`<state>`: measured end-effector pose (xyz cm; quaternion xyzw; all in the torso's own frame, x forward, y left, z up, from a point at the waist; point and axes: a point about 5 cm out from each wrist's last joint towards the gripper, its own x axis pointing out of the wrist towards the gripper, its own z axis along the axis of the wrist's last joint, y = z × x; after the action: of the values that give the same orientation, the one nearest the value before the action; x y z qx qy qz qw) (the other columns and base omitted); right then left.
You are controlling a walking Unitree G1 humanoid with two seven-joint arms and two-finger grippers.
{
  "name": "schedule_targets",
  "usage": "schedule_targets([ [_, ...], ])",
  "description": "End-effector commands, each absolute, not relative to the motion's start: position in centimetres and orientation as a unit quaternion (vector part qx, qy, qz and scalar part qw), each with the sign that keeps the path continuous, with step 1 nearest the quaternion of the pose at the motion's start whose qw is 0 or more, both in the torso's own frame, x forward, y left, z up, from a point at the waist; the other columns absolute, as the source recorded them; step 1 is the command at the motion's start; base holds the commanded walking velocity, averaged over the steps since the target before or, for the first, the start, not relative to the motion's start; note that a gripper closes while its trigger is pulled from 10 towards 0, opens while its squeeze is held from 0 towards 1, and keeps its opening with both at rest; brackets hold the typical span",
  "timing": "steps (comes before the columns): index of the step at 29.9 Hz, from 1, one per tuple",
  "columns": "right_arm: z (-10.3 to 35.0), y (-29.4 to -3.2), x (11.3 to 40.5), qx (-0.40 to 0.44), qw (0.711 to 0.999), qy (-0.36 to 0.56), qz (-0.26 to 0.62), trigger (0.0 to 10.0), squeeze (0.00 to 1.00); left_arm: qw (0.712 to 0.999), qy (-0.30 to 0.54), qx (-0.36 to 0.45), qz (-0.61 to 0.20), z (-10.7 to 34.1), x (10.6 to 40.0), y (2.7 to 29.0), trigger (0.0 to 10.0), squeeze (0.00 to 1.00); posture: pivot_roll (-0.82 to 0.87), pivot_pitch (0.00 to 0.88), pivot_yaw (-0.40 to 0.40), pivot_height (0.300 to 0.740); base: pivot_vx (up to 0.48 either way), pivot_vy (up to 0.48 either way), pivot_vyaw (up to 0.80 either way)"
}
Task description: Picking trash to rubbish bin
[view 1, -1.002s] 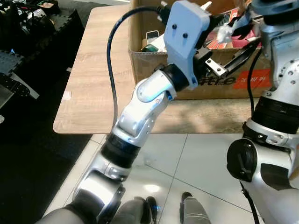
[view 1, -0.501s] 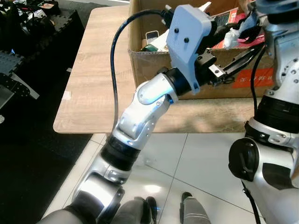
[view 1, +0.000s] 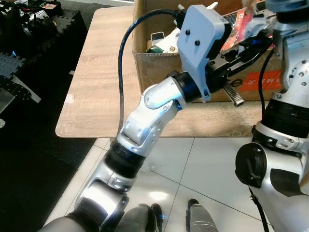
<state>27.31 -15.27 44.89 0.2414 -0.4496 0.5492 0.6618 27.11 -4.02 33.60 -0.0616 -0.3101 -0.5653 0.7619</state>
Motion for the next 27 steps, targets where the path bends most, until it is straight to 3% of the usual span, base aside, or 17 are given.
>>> schedule_targets([
  [1, 44.1, -13.8, 27.4, 0.237, 0.664, -0.425, 0.567, 10.0, 0.0, 0.741, -0.335, -0.089, -0.575, 34.6, 25.6, -5.2, 0.0, 0.0, -0.11, 0.228, 0.162, 0.74, 0.0, 0.0, 0.0],
  [7, 44.6, -14.8, 27.1, 0.223, 0.67, -0.446, 0.55, 10.0, 0.0, 0.77, -0.331, -0.053, -0.543, 34.2, 26.8, -5.0, 0.0, 0.0, -0.11, 0.228, 0.162, 0.74, 0.0, 0.0, 0.0],
  [10, 46.3, -17.7, 26.0, 0.207, 0.673, -0.492, 0.511, 10.0, 0.0, 0.801, -0.329, -0.031, -0.499, 34.0, 28.7, -3.8, 0.0, 0.0, -0.11, 0.223, 0.166, 0.74, 0.0, 0.0, 0.0],
  [15, 47.0, -19.3, 25.0, 0.18, 0.685, -0.515, 0.482, 10.0, 0.0, 0.825, -0.329, -0.012, -0.459, 34.3, 30.6, -2.3, 0.0, 0.0, -0.13, 0.222, 0.169, 0.74, 0.0, 0.0, 0.0],
  [27, 47.2, -21.7, 23.1, 0.135, 0.717, -0.537, 0.424, 10.0, 0.0, 0.836, -0.343, 0.012, -0.429, 34.9, 31.7, -1.5, 0.0, 0.0, -0.15, 0.223, 0.179, 0.74, 0.0, 0.0, 0.0],
])
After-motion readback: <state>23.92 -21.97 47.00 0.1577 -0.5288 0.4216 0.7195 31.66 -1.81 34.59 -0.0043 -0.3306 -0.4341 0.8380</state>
